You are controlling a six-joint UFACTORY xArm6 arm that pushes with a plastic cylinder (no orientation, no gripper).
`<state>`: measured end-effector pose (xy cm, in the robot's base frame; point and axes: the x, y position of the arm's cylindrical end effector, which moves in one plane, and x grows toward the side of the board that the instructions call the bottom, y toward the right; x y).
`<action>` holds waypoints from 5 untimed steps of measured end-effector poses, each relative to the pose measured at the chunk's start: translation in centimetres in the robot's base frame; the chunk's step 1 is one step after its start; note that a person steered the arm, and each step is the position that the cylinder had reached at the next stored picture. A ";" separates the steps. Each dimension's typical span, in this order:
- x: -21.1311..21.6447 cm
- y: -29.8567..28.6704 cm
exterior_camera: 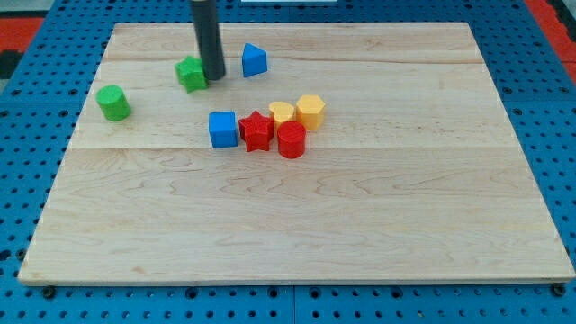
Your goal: Place your arm in between the blue triangle and red star
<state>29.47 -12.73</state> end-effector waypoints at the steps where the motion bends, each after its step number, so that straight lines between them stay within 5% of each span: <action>1: 0.0 -3.1; 2: -2.5 -3.8; 3: 2.6 -5.9; 5: 4.2 -4.9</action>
<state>33.69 -17.60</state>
